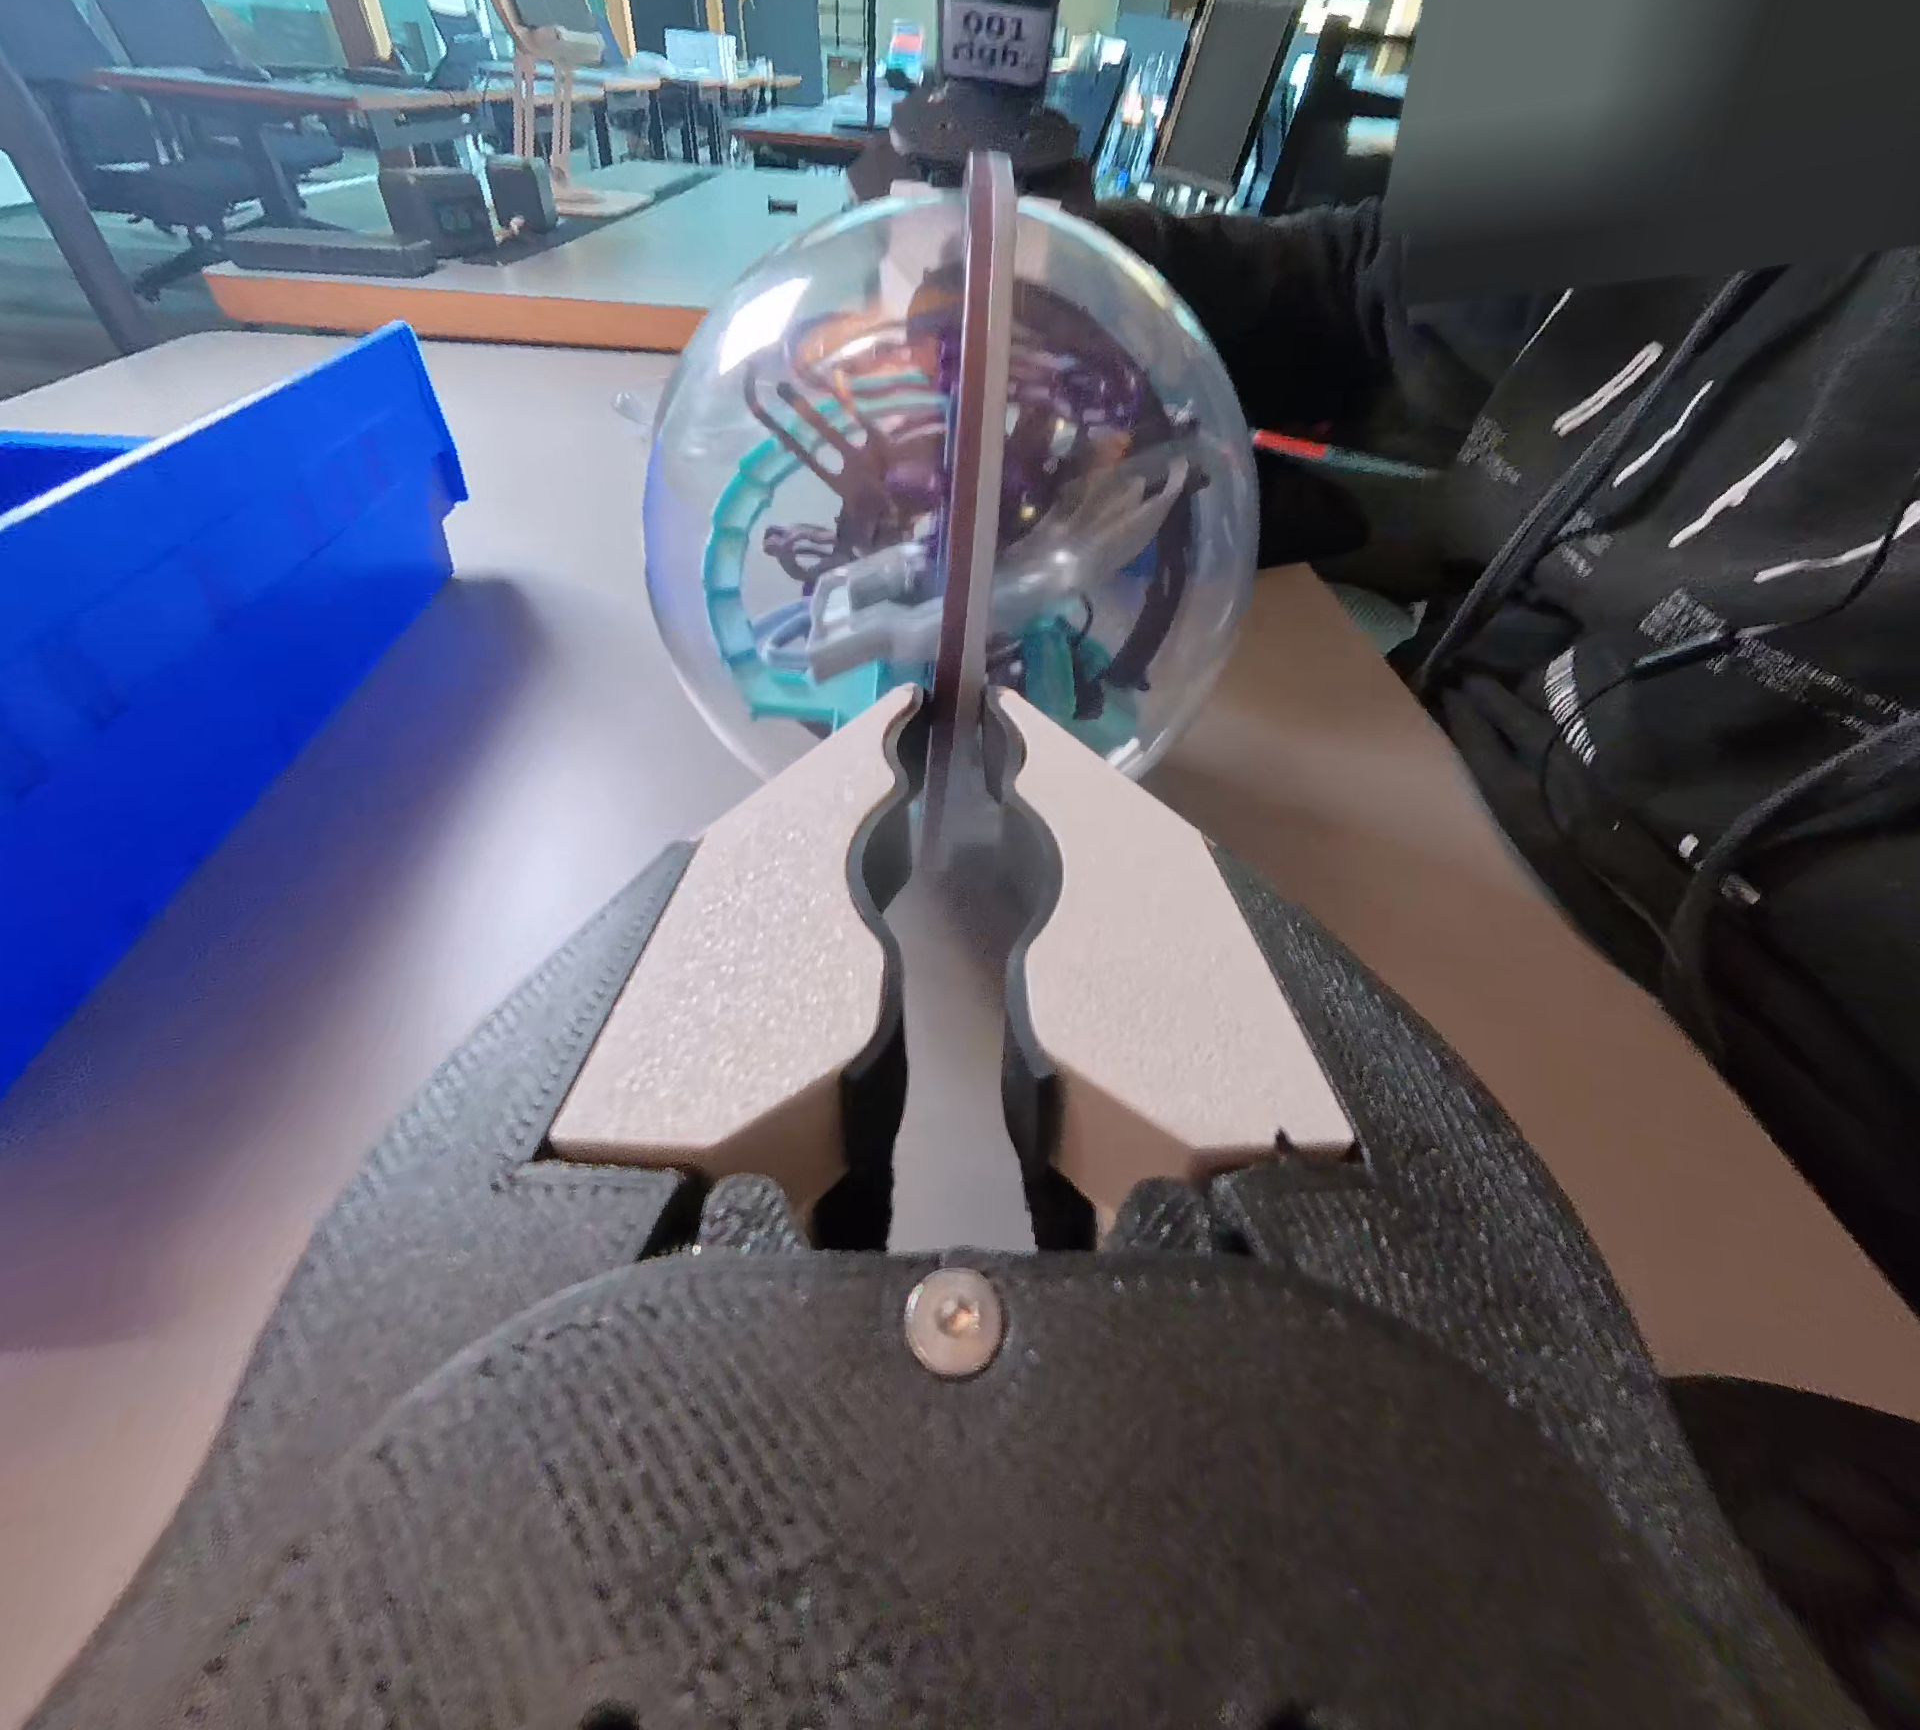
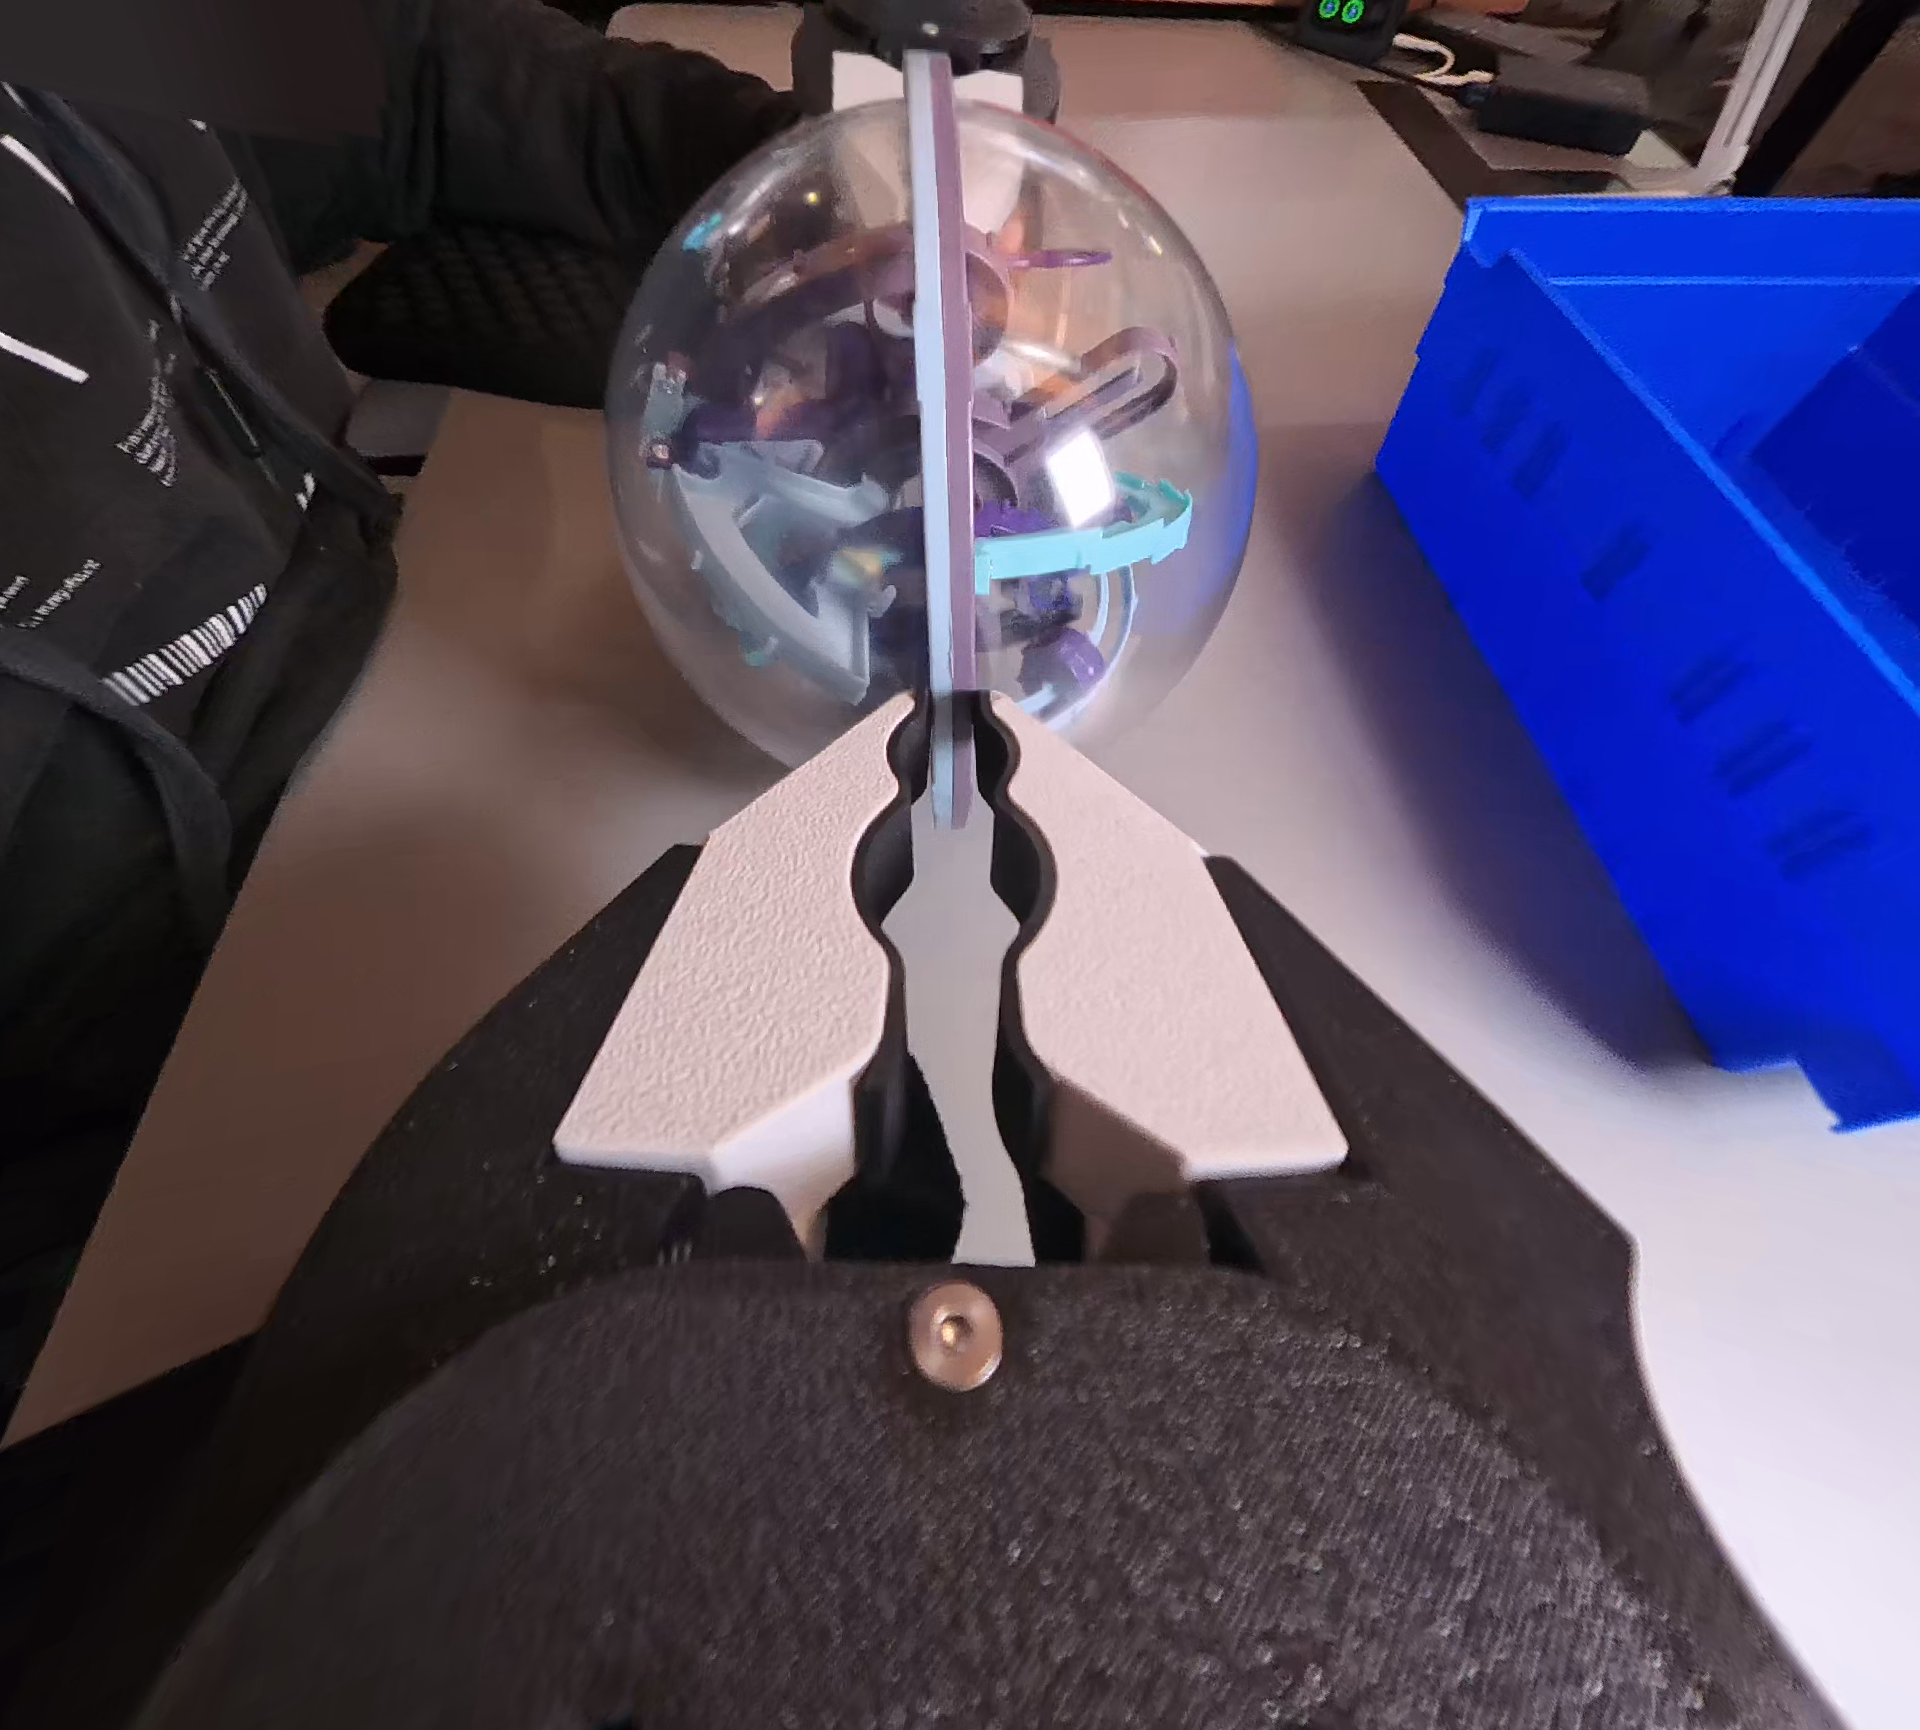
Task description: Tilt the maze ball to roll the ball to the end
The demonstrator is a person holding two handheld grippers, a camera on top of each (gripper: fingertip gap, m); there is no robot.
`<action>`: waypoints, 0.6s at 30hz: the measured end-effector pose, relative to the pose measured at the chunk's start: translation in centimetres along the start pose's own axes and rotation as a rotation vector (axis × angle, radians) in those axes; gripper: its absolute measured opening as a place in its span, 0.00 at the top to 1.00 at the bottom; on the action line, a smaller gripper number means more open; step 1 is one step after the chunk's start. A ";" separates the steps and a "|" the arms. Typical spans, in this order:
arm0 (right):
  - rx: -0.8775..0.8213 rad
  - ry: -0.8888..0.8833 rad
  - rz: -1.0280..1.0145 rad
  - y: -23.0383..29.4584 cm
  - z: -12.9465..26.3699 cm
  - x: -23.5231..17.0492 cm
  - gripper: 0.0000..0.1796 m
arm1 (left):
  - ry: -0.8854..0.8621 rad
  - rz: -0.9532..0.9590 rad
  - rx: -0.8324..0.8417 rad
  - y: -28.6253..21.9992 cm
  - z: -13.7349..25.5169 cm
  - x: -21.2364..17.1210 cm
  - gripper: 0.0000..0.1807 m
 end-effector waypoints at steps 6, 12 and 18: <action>0.057 0.119 -0.003 -1.4 0.0 2.4 0.97 | -0.040 0.003 0.030 0.2 0.0 0.5 0.92; 0.041 0.189 0.039 -1.7 -0.1 4.3 0.97 | 0.020 0.007 0.050 0.3 -0.1 -0.2 0.96; 0.055 0.256 -0.006 -2.1 0.0 5.8 0.97 | 0.071 0.061 0.060 0.5 -0.9 -1.1 0.96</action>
Point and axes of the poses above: each gripper's, where its closed fingertips meet, z back along the fingers, x out of its top, y = z × x across the jaws, the point moved 8 cm from there along z, back along the fingers, and after that the axes turned 12 degrees about -z, right-handed, at the moved point
